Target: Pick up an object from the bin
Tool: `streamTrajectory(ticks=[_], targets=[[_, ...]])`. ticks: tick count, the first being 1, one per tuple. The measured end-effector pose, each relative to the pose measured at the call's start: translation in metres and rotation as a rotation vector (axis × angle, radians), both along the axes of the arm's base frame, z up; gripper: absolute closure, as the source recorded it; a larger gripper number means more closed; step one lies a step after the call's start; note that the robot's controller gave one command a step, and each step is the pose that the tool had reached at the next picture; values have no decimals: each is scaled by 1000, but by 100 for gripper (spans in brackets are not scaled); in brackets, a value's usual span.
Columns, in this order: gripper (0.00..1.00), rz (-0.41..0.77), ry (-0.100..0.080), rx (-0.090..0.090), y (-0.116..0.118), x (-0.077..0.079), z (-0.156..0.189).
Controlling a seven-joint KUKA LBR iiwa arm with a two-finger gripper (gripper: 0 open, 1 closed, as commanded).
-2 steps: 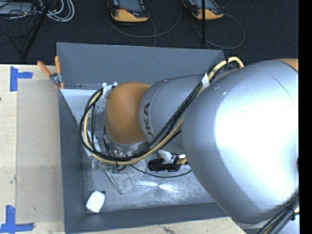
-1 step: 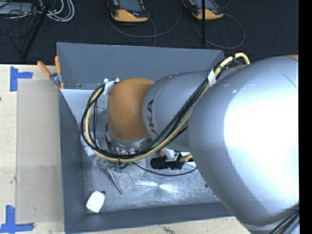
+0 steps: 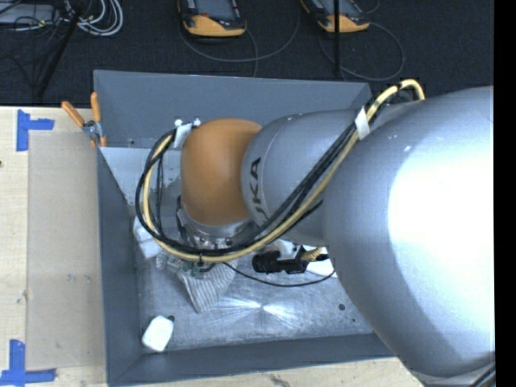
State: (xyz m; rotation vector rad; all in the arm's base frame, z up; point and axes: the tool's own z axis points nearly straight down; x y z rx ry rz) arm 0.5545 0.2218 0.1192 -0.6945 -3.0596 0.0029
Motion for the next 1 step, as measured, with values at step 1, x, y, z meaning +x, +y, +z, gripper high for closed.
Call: streamTrajectory(ticks=[1], targets=[[100,1,-2,1,0,0,17]])
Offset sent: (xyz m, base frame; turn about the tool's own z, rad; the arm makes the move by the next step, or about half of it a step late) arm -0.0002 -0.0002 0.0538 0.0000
